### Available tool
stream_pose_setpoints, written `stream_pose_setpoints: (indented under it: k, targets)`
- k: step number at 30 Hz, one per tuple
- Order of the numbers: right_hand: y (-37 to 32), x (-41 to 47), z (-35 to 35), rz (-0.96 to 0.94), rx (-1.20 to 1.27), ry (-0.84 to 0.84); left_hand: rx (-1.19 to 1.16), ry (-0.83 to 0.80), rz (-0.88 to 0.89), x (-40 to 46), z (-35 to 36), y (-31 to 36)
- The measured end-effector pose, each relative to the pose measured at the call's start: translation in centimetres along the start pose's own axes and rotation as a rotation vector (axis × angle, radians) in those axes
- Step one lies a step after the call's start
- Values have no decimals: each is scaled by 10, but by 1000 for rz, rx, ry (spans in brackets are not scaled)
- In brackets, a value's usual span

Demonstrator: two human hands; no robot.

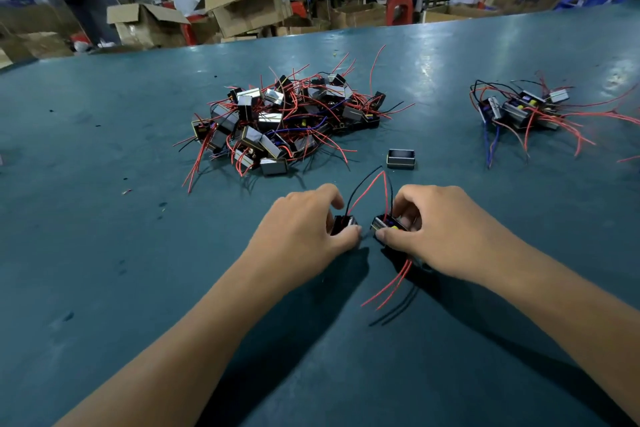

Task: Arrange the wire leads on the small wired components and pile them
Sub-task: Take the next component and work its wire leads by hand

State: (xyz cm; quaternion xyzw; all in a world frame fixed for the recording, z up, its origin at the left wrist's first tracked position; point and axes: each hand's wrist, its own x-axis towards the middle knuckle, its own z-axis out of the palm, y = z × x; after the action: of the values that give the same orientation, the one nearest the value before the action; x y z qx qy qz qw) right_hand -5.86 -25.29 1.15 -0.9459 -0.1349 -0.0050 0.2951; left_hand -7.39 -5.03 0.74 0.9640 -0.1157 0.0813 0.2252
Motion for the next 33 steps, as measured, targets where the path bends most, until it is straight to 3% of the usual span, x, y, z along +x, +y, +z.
stream_pose_setpoints:
  k: [7,10,14,19,23,28,33]
  targets:
    - [-1,5,3,67,441,49,-616,-39,-119,4,-7,4]
    - [-3,5,2,84,599,43,-762,-49,-146,4,-10,3]
    - [-3,3,2,56,540,74,-673,-36,-69,4,-7,2]
    - [-5,-3,2,-60,131,192,-532,-43,-83,4,0,0]
    - [-4,-4,6,-54,76,149,-436,-79,-116,5,9,-4]
    - [-7,-5,7,-65,-69,104,-561,-162,-183,7,6,-4]
    - [-14,-10,8,-66,6,8,-554,-174,-251,9,8,-4]
